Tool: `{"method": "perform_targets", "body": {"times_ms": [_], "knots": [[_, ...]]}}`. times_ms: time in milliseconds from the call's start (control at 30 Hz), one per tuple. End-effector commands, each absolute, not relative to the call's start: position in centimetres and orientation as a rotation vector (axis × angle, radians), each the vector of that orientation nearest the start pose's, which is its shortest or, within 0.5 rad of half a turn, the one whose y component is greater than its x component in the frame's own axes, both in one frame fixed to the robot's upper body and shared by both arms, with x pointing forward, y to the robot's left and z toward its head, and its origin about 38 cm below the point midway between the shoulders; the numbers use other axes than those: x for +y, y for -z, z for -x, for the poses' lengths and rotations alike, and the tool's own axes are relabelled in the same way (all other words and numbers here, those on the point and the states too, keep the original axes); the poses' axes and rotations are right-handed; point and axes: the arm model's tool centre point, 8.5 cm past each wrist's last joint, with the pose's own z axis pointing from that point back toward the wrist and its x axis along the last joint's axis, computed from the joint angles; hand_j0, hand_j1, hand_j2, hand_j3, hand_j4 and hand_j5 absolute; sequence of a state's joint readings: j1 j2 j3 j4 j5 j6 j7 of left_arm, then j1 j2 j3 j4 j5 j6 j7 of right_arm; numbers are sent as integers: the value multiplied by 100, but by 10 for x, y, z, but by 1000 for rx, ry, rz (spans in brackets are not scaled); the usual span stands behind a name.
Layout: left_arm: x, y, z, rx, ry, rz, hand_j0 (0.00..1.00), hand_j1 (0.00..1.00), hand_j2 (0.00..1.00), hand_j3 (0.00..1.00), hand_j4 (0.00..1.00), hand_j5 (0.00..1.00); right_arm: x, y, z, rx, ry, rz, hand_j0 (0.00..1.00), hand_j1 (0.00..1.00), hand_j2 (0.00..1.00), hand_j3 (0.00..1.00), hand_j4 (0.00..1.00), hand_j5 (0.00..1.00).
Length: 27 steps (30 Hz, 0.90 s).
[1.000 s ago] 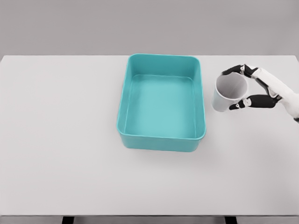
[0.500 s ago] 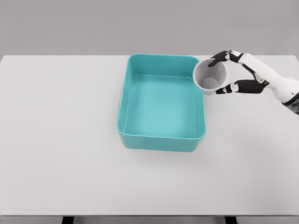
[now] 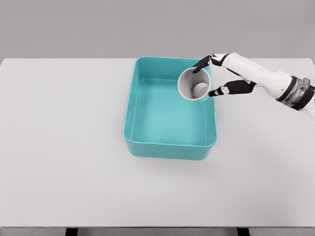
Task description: Put the paper cup into the basket with your right arm
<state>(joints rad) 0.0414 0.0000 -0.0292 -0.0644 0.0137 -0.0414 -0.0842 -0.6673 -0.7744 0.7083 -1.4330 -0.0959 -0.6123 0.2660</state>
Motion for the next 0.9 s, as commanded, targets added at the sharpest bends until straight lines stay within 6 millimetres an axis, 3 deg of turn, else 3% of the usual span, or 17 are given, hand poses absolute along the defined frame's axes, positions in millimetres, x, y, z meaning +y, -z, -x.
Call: {"method": "perform_targets", "body": {"times_ms": [0, 167, 233, 333, 400, 500, 567, 600, 667, 733, 767, 867], "knots": [[264, 263, 0, -63, 21, -1, 100, 100, 100, 100, 100, 100, -263, -235, -438, -1913, -1584, 78, 72, 72, 72, 72, 72, 72], [264, 263, 0, -63, 21, -1, 100, 100, 100, 100, 100, 100, -254, -242, -445, -1892, -1703, 161, 84, 84, 84, 84, 84, 84], [264, 263, 0, -63, 21, -1, 100, 100, 100, 100, 100, 100, -248, -246, -448, -1885, -1747, 174, 100, 100, 100, 100, 100, 100], [264, 263, 0, -63, 21, -1, 100, 100, 100, 100, 100, 100, -245, -252, -451, -1880, -1783, 191, 100, 100, 100, 100, 100, 100], [264, 263, 0, -63, 21, -1, 100, 100, 100, 100, 100, 100, -250, -268, -458, -1871, -1813, 237, 100, 100, 100, 100, 100, 100], [264, 263, 0, -63, 21, -1, 100, 100, 100, 100, 100, 100, -284, -272, -455, -1749, -1882, 306, 100, 100, 100, 100, 100, 100], [264, 263, 0, -63, 21, -1, 100, 100, 100, 100, 100, 100, -335, -274, -452, -1638, -1853, 404, 100, 100, 100, 100, 100, 100], [264, 263, 0, -63, 21, -1, 100, 100, 100, 100, 100, 100, -361, -268, -443, -1564, -1852, 430, 100, 100, 100, 100, 100, 100], [264, 263, 0, -63, 21, -1, 100, 100, 100, 100, 100, 100, -388, -247, -420, -1456, -1862, 415, 100, 100, 100, 100, 100, 100], [264, 263, 0, -63, 21, -1, 100, 100, 100, 100, 100, 100, -390, -257, -406, -1438, -1910, 421, 100, 100, 100, 100, 100, 100], [264, 263, 0, -63, 21, -1, 100, 100, 100, 100, 100, 100, -381, -264, -400, -1461, -1944, 412, 100, 100, 100, 100, 100, 100], [264, 263, 0, -63, 21, -1, 100, 100, 100, 100, 100, 100, -377, -276, -399, -1489, -1952, 428, 100, 100, 100, 100, 100, 100]]}}
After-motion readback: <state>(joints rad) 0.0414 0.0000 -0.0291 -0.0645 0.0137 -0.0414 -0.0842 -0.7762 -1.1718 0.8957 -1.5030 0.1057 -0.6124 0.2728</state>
